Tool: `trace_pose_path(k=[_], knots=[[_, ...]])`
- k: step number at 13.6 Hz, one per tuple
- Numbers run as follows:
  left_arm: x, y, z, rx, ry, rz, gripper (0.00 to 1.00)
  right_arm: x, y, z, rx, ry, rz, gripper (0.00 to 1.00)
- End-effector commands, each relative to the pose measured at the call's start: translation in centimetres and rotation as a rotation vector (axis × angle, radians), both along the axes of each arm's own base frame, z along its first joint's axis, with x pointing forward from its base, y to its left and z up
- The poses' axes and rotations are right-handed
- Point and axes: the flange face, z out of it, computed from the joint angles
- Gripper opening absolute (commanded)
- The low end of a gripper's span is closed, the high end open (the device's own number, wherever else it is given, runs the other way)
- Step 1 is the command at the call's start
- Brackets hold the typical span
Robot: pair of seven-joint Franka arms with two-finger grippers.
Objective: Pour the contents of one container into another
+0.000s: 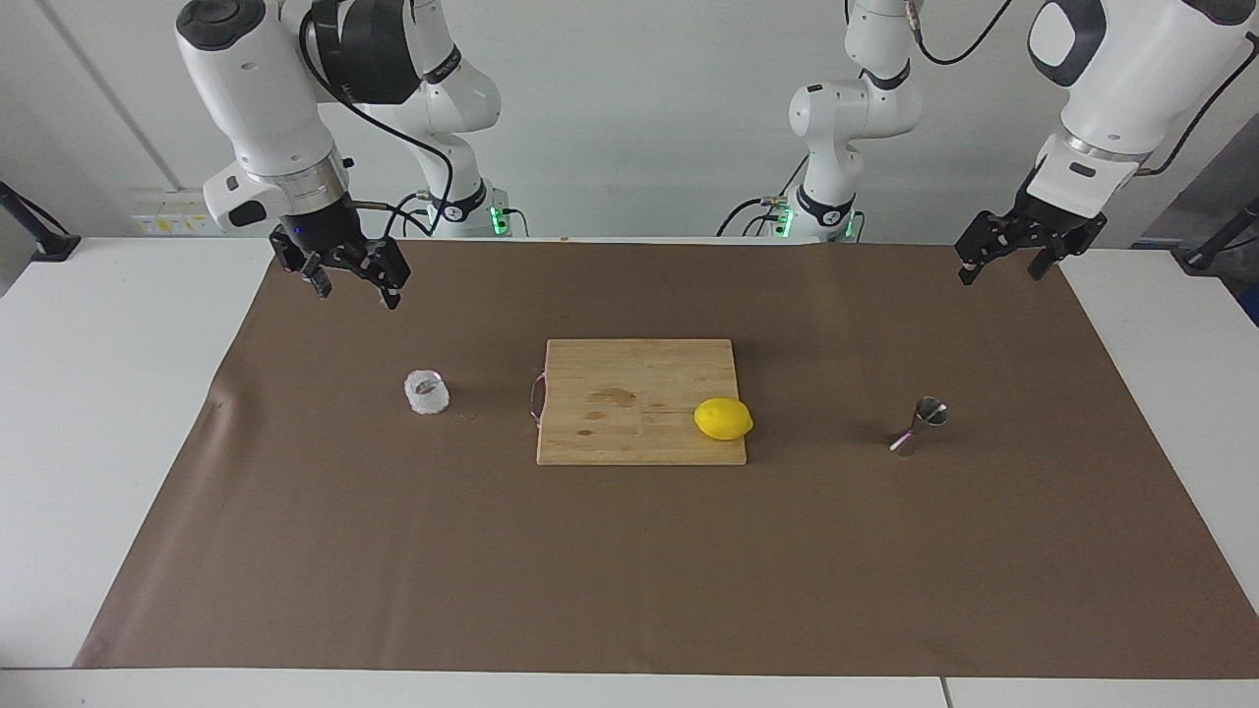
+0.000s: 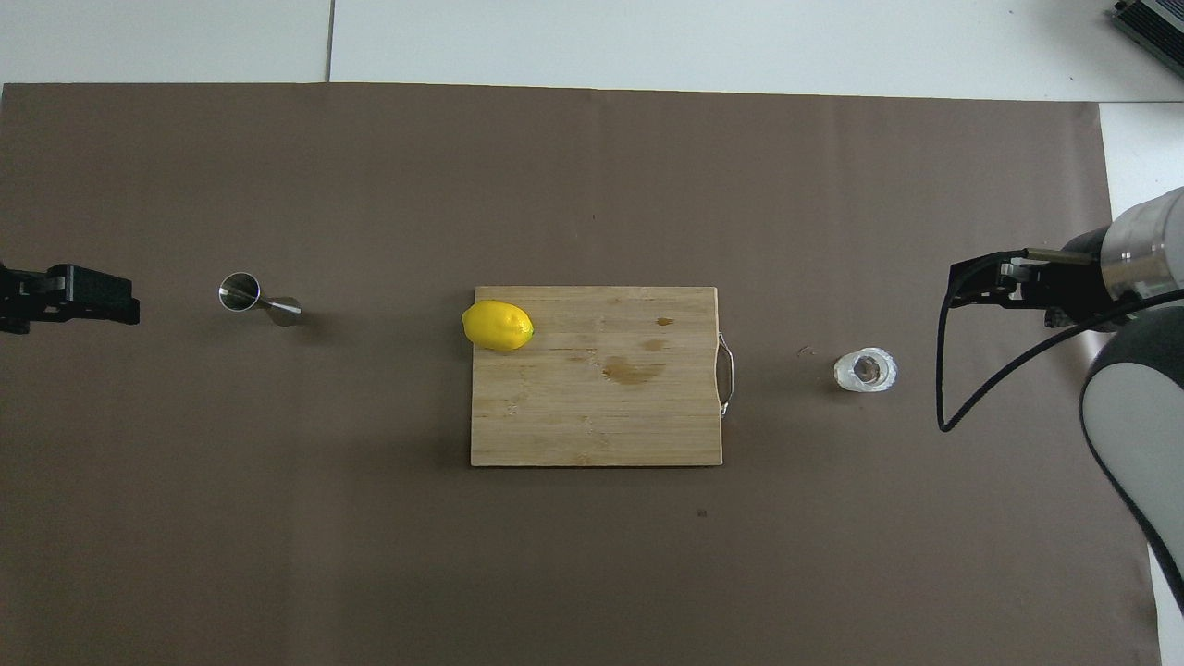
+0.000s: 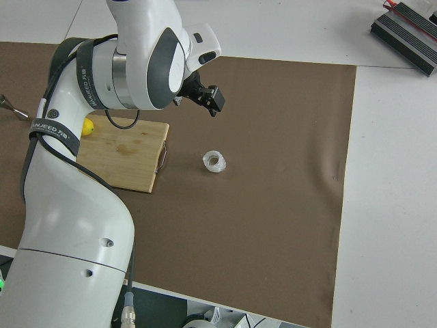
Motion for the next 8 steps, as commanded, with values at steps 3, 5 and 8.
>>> trace_pose_path(k=[3, 5, 8], knots=[[-0.01, -0.13, 0.36, 0.014, -0.005, -0.009, 1.00, -0.07, -0.09, 0.37, 0.021, 0.007, 0.018, 1.00], [-0.04, -0.16, 0.27, 0.011, -0.002, -0.011, 1.00, -0.07, -0.09, 0.37, 0.021, 0.007, 0.018, 1.00], [-0.05, -0.33, 0.40, 0.012, -0.003, -0.018, 1.00, -0.07, -0.09, 0.37, 0.021, 0.007, 0.018, 1.00]])
